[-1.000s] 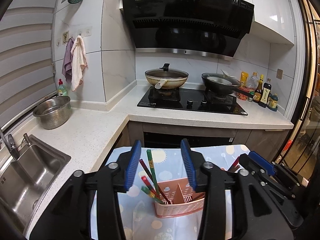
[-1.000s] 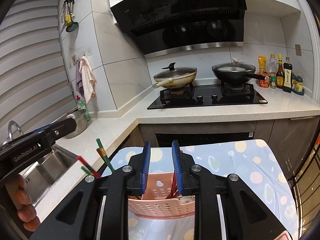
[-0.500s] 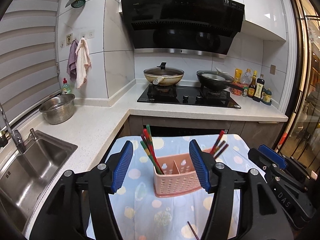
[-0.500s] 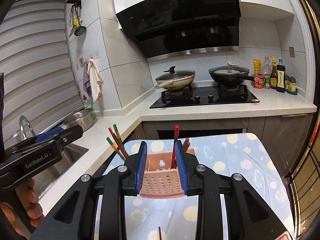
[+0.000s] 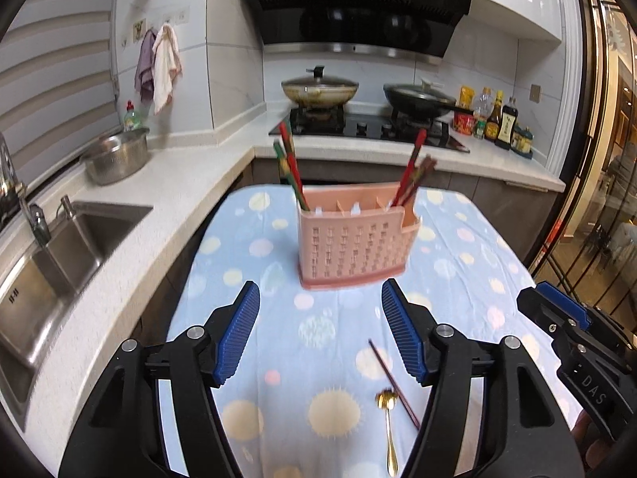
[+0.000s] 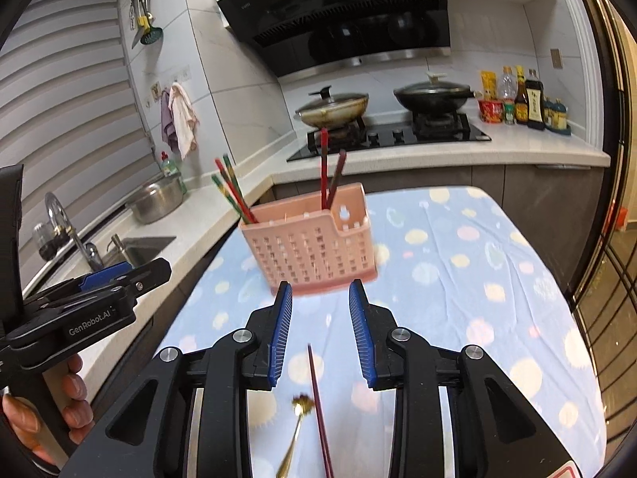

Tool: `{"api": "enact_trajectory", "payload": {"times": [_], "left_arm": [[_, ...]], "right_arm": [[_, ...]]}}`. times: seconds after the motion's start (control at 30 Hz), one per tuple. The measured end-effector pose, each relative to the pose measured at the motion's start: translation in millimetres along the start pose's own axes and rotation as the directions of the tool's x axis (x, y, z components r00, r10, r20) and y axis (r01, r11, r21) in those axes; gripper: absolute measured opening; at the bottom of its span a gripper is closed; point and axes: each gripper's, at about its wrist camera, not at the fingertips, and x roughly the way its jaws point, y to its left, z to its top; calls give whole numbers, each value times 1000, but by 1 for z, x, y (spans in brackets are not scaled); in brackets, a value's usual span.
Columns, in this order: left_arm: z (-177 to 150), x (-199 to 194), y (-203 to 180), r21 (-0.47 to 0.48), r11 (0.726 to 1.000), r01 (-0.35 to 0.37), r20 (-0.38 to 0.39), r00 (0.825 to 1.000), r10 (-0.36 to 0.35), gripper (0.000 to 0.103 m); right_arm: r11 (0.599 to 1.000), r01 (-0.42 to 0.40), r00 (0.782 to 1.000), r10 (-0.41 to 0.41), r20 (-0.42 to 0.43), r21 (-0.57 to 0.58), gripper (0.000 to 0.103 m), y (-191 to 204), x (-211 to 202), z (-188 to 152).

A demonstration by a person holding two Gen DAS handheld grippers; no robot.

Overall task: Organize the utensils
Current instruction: 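Withdraw both grippers from the holder toward the remaining utensils, then grasp the dark red chopstick with the right gripper while the left gripper approaches the gold spoon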

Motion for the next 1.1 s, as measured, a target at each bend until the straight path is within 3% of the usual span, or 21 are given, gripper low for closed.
{"api": "enact_trajectory", "payload": {"times": [0.27,0.53,1.1], "left_arm": [[-68,10,-3,8,1000,-23,-125,992,24,60],[-112,11,-6,6,1000,-29,-203,979,30,61],[-167,18,-9,16,999,-34,-310,950,37,64]], "right_arm": [[1000,11,993,-11,-114,-3,29,-3,-7,-68],[1000,18,978,-15,-206,11,29,-11,-11,-116],[1000,30,949,-30,-315,-6,29,-17,0,-167]]}}
